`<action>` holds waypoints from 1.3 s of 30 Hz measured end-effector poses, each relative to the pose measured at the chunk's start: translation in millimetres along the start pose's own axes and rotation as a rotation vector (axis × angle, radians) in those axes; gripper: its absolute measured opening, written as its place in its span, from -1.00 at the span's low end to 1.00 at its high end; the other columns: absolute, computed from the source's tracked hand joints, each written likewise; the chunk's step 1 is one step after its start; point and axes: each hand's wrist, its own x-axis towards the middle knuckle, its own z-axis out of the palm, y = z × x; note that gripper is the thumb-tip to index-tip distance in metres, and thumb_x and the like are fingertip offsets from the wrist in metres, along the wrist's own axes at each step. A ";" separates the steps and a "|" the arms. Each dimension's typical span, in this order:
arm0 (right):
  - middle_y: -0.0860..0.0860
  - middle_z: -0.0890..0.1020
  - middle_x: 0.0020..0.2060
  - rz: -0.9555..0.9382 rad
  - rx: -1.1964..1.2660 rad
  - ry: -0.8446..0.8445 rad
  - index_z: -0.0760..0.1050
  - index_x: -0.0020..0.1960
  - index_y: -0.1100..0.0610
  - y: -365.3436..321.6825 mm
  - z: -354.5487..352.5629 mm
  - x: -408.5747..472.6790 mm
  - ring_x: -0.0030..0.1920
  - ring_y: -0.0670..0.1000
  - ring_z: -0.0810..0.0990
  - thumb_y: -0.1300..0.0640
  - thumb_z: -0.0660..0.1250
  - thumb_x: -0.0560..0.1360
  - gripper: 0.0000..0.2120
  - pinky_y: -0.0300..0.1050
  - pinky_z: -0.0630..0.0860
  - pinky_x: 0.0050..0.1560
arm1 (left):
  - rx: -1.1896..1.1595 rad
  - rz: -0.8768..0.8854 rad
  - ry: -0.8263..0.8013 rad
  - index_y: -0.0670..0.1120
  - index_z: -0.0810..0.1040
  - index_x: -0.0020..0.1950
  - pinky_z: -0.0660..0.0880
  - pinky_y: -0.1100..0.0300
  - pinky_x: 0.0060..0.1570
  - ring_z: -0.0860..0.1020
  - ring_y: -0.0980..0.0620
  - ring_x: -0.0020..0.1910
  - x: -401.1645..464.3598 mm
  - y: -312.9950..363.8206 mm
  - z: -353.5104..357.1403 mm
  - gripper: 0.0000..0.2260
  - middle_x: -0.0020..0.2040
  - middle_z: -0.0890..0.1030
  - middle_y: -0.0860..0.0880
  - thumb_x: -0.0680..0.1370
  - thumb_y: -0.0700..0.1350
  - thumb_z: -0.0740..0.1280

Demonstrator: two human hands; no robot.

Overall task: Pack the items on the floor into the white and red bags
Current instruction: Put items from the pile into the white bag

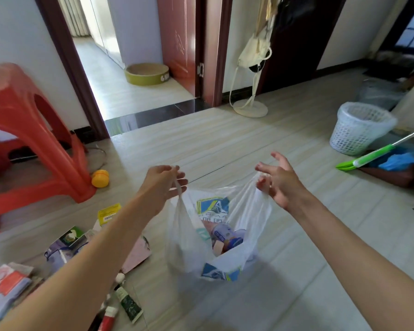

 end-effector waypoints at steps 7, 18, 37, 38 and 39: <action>0.09 0.52 0.16 -0.136 -0.323 -0.048 -0.03 0.48 -0.17 29.9 -5.8 14.4 -0.26 -0.03 0.48 0.31 0.20 0.53 -0.30 -0.20 0.36 -0.33 | 0.021 -0.004 -0.016 -0.19 0.42 0.14 0.49 -0.07 -0.06 0.53 -0.03 -0.18 -8.9 -35.9 -26.4 -0.83 -0.15 0.50 -0.09 0.58 -0.32 0.15; 0.12 0.55 -0.01 -0.061 -0.681 0.067 0.34 0.35 0.15 89.3 -36.8 1.3 -0.13 0.04 0.49 0.32 0.30 0.44 -0.51 -0.10 0.40 -0.14 | 0.131 -0.234 -0.009 -0.23 0.47 0.05 0.51 0.03 -0.09 0.54 -0.04 -0.19 -16.8 -89.6 -50.8 -0.90 -0.20 0.54 -0.13 0.57 -0.32 0.20; 0.14 0.37 0.29 -0.183 -1.040 0.009 0.34 0.34 0.18 109.4 -19.2 -59.8 0.25 0.11 0.42 0.16 0.29 0.50 -0.57 -0.10 0.34 0.21 | 0.502 -0.080 -0.176 -0.11 0.41 0.28 0.47 0.10 0.02 0.54 0.02 -0.04 -58.1 -98.2 -63.1 -0.73 0.04 0.58 -0.05 0.59 -0.16 0.20; 0.13 0.37 0.30 -0.242 -1.090 -0.028 0.34 0.35 0.18 107.1 -15.6 -66.3 0.28 0.10 0.39 0.13 0.28 0.51 -0.57 -0.12 0.31 0.24 | 0.602 -0.003 -0.174 -0.10 0.41 0.30 0.46 0.11 0.03 0.53 0.04 -0.03 -60.8 -96.0 -67.7 -0.72 0.06 0.58 -0.05 0.59 -0.14 0.20; 0.11 0.37 0.31 -0.308 -1.134 -0.076 0.33 0.35 0.17 103.6 -10.5 -72.4 0.30 0.09 0.37 0.11 0.29 0.51 -0.56 -0.14 0.28 0.27 | 0.697 0.078 -0.176 -0.09 0.40 0.32 0.46 0.12 0.05 0.52 0.05 -0.01 -64.8 -92.5 -73.3 -0.70 0.10 0.57 -0.06 0.58 -0.12 0.20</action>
